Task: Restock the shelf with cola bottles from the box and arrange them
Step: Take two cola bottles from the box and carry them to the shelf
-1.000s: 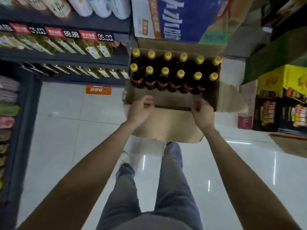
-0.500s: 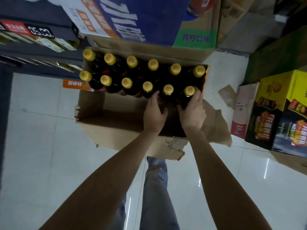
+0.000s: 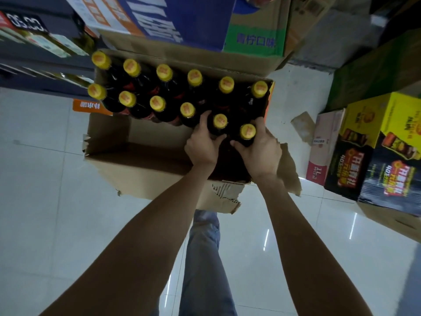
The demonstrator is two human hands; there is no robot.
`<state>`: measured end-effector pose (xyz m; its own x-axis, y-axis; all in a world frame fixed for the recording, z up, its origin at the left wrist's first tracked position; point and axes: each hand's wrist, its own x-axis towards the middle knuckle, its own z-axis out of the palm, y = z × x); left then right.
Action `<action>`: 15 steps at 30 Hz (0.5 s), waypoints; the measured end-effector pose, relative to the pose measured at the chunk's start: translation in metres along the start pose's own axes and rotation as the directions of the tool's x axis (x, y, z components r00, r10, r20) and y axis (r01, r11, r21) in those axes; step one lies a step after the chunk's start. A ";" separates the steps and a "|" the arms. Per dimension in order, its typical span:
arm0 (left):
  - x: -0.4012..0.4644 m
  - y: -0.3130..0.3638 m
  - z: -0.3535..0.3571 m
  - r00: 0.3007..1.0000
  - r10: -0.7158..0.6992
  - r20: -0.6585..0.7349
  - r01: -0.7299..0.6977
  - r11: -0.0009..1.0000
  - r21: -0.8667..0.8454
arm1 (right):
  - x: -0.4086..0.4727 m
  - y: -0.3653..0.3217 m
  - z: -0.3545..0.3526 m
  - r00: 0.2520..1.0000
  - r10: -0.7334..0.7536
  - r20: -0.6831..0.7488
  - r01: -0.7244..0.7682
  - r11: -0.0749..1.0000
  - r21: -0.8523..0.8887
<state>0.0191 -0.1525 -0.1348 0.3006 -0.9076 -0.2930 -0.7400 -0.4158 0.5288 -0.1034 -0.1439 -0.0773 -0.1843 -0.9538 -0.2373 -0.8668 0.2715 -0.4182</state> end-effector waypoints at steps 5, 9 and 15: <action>-0.021 -0.006 -0.024 0.994 0.100 -0.033 -0.103 0.985 -0.141 | -0.030 -0.004 -0.035 0.975 -0.022 -0.222 0.052 0.990 0.132; -0.053 -0.019 -0.071 0.987 0.153 -0.046 -0.157 0.874 -0.459 | -0.053 -0.021 -0.062 0.985 0.064 -0.163 0.009 0.911 0.412; -0.096 -0.024 -0.172 0.999 -0.024 -0.048 -0.021 0.643 -0.766 | -0.090 -0.079 -0.083 0.989 -0.056 -0.140 0.132 0.770 0.624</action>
<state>0.1112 -0.0650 0.0174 0.3466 -0.8991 -0.2673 -0.0214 -0.2924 0.9561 -0.0563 -0.0901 0.0498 -0.1984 -0.9761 -0.0886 -0.4030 0.1637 -0.9004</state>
